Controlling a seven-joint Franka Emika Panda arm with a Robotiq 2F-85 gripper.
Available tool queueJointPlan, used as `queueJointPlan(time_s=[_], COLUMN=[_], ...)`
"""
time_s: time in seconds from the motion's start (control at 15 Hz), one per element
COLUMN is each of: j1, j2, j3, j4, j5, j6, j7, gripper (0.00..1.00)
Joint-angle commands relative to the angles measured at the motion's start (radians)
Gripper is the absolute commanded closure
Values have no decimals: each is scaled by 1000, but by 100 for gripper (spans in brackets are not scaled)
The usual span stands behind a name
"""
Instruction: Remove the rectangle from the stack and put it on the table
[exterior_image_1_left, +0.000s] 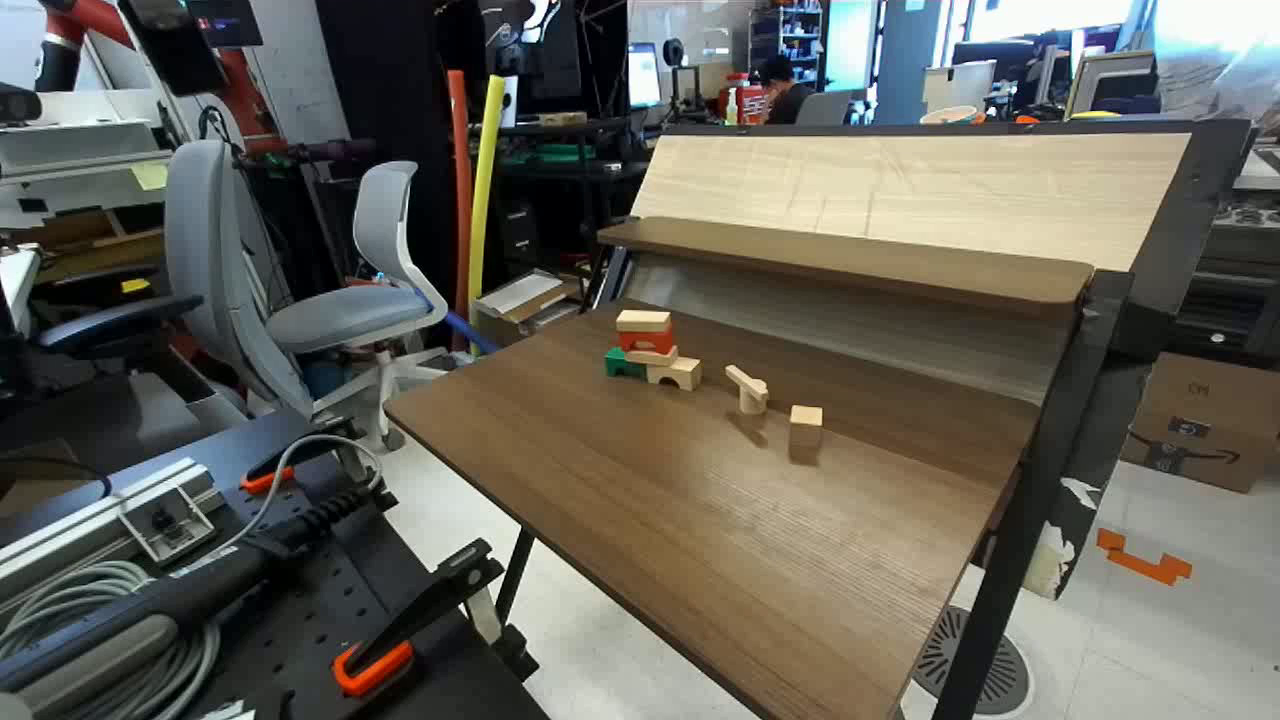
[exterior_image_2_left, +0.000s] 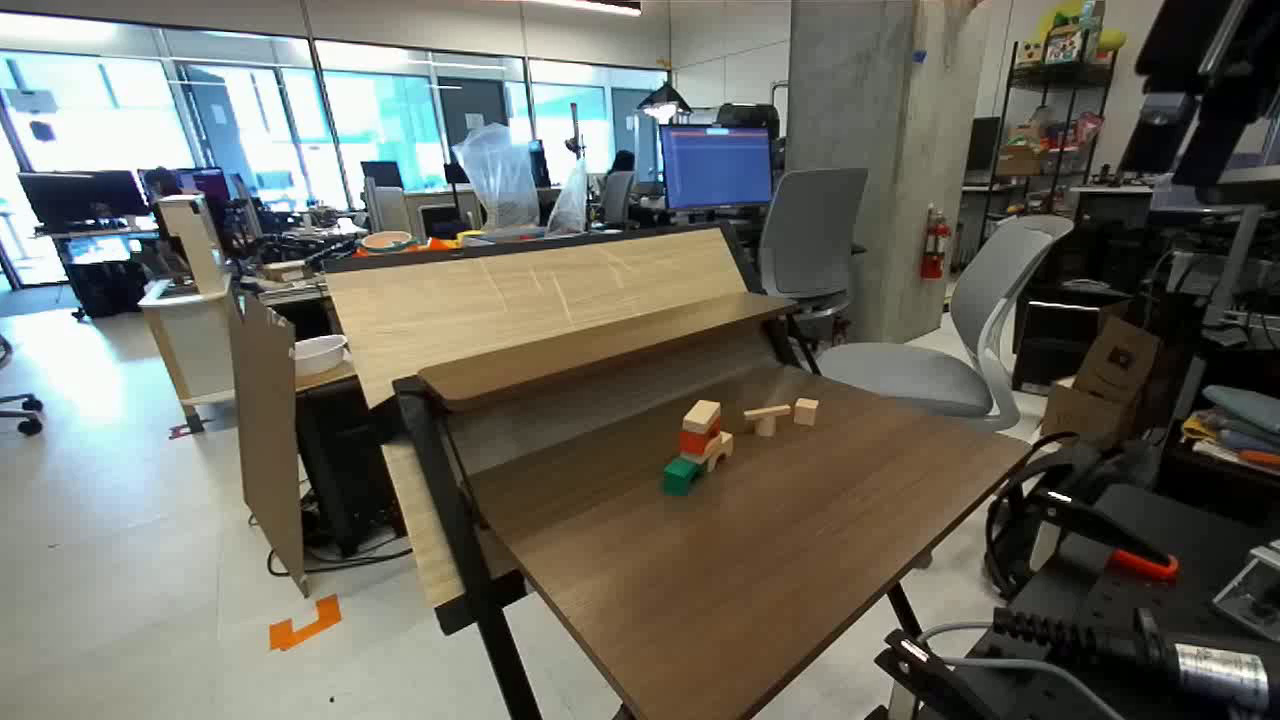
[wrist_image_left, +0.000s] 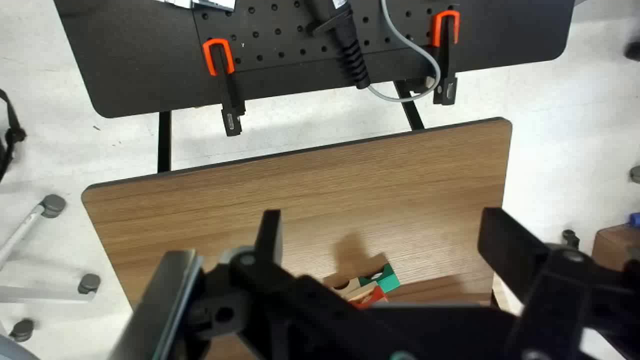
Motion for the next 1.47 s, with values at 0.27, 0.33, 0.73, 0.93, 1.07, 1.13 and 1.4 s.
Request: queueJointPlan(time_s=[0.27,0.33,0.73,0.93,1.07,1.13,1.4], j1=[-24,-27,-45,-87,-129,-168,-430], j2=[27,44,206,343,459,513,667], j3=[64,88,261,359,420,458,668], j4=[3,4,4,3,8,25,103], j5=[38,58,119,107,72,34,-118], j6=[39,68,360,554,687,725,788], j7=[143,218,587,788,940,1026,1340], gripper=[0,0,0,0,0,0,0])
